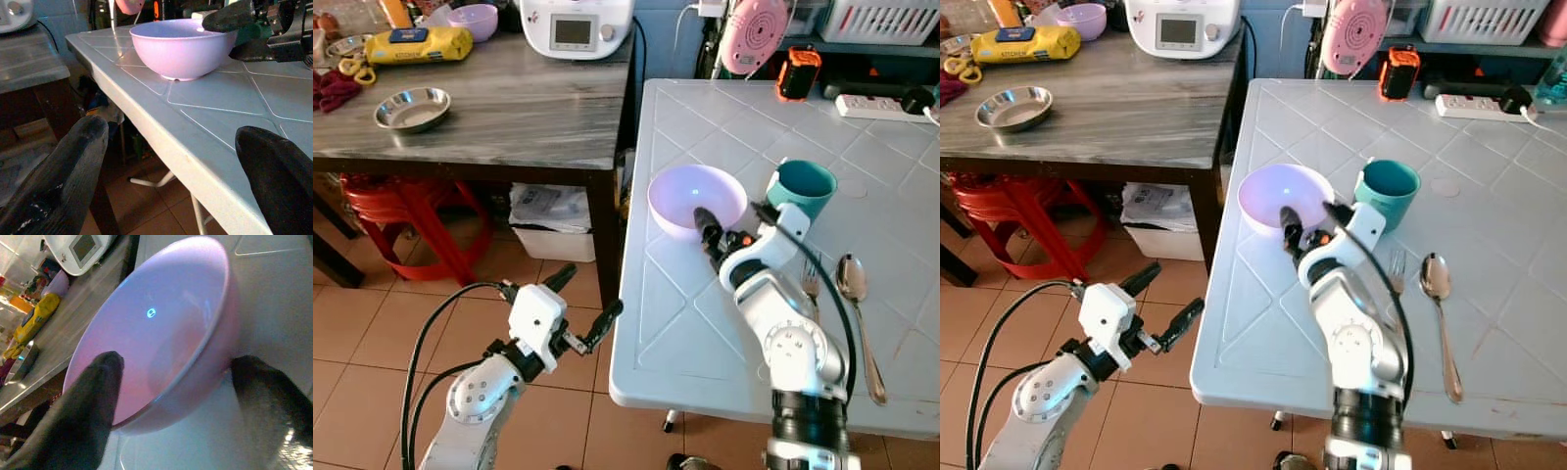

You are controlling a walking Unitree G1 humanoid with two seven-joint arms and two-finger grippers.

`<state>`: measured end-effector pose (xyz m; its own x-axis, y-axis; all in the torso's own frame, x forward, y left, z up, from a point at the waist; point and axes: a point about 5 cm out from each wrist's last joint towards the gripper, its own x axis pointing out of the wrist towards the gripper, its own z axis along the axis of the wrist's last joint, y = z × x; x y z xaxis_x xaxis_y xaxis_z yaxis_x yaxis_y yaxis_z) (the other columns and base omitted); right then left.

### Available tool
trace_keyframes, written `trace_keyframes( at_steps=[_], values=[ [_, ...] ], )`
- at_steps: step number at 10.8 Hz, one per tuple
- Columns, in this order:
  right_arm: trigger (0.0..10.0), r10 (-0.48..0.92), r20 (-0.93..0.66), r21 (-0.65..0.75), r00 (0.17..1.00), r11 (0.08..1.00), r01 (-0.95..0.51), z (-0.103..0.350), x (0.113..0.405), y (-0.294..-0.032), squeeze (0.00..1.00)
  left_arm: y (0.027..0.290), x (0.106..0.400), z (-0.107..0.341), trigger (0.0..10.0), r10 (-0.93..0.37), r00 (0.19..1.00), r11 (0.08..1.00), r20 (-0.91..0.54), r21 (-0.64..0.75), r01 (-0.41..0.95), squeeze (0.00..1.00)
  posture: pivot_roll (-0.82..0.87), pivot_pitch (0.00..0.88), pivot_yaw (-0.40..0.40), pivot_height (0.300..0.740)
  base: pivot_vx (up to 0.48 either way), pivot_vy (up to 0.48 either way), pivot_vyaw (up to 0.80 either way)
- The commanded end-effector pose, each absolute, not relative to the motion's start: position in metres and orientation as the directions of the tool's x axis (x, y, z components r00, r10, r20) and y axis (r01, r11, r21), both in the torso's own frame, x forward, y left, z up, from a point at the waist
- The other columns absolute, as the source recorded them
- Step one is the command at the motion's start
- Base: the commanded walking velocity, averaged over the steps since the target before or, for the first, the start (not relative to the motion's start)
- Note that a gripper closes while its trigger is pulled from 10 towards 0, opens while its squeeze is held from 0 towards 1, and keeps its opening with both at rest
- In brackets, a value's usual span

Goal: Setting the table

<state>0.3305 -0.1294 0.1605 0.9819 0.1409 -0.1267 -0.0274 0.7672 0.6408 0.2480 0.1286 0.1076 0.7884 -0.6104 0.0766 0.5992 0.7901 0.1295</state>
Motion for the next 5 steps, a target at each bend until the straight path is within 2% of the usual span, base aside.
trace_keyframes(
  at_steps=[1, 5],
  values=[
    [0.0, 0.133, -0.132, 0.655, 0.982, 0.755, -0.014, 0.1600, 0.3315, -0.1317, 0.00, 0.1311, 0.2448, 0.1009, 10.0, -0.618, 0.785, 0.782, 0.044, 0.134, 0.608, 0.00, -0.03, 0.160, 0.036, 0.740, 0.000, 0.000, 0.00],
    [0.0, 0.125, -0.142, 0.656, 0.982, 0.754, -0.002, 0.1567, 0.3313, -0.1354, 0.00, 0.1299, 0.2439, 0.1013, 10.0, -0.631, 0.774, 0.774, 0.060, 0.119, 0.622, 0.00, -0.04, 0.160, 0.037, 0.740, 0.000, 0.000, 0.00]
  ],
)
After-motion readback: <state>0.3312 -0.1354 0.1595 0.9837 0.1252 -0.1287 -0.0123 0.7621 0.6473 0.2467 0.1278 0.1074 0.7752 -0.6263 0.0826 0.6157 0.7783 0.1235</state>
